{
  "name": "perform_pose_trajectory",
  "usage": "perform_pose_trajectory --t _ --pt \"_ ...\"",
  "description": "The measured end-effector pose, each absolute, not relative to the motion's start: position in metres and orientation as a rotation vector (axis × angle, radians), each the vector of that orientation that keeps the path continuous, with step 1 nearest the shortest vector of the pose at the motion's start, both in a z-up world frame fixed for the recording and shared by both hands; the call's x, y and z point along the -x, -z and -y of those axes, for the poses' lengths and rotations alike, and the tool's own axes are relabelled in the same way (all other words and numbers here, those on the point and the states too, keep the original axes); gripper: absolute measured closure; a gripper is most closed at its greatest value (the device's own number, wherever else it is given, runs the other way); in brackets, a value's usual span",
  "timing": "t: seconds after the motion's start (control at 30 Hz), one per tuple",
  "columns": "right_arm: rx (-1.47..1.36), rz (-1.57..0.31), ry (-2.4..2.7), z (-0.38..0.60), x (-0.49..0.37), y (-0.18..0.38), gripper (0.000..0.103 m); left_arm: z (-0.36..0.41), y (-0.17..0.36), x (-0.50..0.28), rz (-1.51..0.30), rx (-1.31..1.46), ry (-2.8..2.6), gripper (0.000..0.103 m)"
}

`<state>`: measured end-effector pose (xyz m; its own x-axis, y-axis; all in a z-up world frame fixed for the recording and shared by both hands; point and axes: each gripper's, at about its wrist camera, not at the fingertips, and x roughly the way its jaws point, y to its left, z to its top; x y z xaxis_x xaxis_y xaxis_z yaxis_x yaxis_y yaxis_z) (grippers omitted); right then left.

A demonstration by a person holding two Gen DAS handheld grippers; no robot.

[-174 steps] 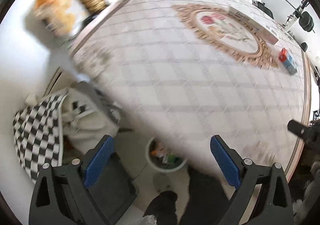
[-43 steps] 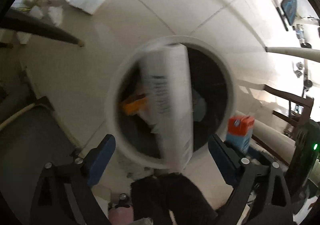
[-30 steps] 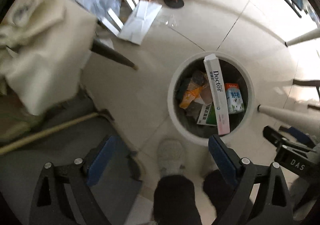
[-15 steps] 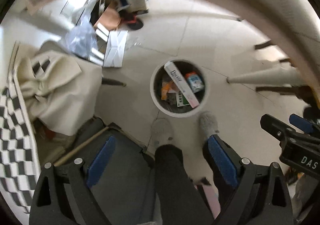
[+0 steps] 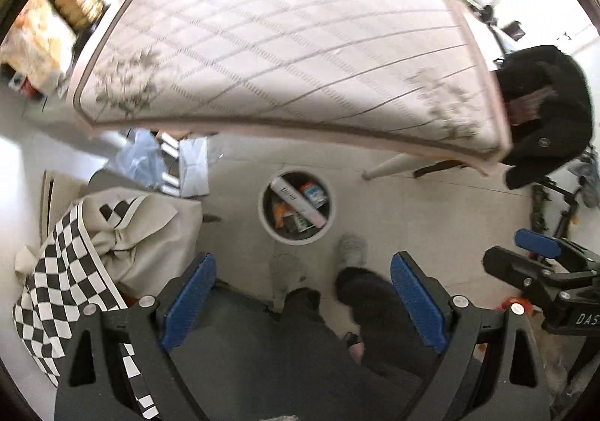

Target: Collect trash

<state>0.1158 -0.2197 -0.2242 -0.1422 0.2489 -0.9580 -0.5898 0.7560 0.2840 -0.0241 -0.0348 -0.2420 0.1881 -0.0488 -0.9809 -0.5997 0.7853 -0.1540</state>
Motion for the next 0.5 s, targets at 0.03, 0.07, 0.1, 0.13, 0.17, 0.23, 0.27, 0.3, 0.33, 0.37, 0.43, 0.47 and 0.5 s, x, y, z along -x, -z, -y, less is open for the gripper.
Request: perform_pose_trajectory --t 0.03,0.07,0.1,0.13,0.17,0.23,0.27,0.3,0.33,0.37,0.43,0.47,0.5 --pt "0.267 -1.552 -0.750 0.224 -0.113 0.210 0.001 0.037 0.234 0.026 -1.333 0.592 -0.405 0.008" --pt "0.257 -1.550 -0.754 0.227 -0.112 0.202 0.001 0.040 0.223 0.027 -1.321 0.596 -0.385 0.008" --pt "0.246 -1.544 -0.759 0.231 -0.109 0.190 0.001 0.042 0.216 0.028 -1.314 0.598 -0.371 0.008" --pt "0.231 -1.538 -0.763 0.235 -0.106 0.179 0.001 0.045 0.207 0.029 -1.306 0.602 -0.357 0.008" --pt "0.221 -1.537 -0.769 0.238 -0.105 0.173 0.001 0.048 0.198 0.030 -1.296 0.607 -0.343 0.008" --pt "0.195 -1.540 -0.785 0.246 -0.103 0.155 0.001 0.051 0.183 0.033 -1.278 0.625 -0.321 0.008" --pt "0.184 -1.542 -0.792 0.249 -0.099 0.150 0.001 0.053 0.176 0.035 -1.268 0.635 -0.313 0.008" --pt "0.172 -1.543 -0.800 0.252 -0.098 0.142 0.001 0.054 0.170 0.036 -1.259 0.644 -0.306 0.007" --pt "0.164 -1.540 -0.811 0.255 -0.097 0.135 0.001 0.055 0.165 0.038 -1.252 0.652 -0.301 0.008" --pt "0.157 -1.539 -0.819 0.256 -0.096 0.128 0.001 0.054 0.160 0.041 -1.245 0.660 -0.299 0.008" --pt "0.147 -1.535 -0.834 0.260 -0.095 0.117 0.001 0.056 0.149 0.045 -1.230 0.667 -0.300 0.008" --pt "0.142 -1.535 -0.840 0.262 -0.095 0.112 0.001 0.056 0.145 0.046 -1.224 0.670 -0.301 0.008" --pt "0.140 -1.536 -0.845 0.264 -0.094 0.109 0.001 0.057 0.141 0.048 -1.219 0.673 -0.297 0.008"
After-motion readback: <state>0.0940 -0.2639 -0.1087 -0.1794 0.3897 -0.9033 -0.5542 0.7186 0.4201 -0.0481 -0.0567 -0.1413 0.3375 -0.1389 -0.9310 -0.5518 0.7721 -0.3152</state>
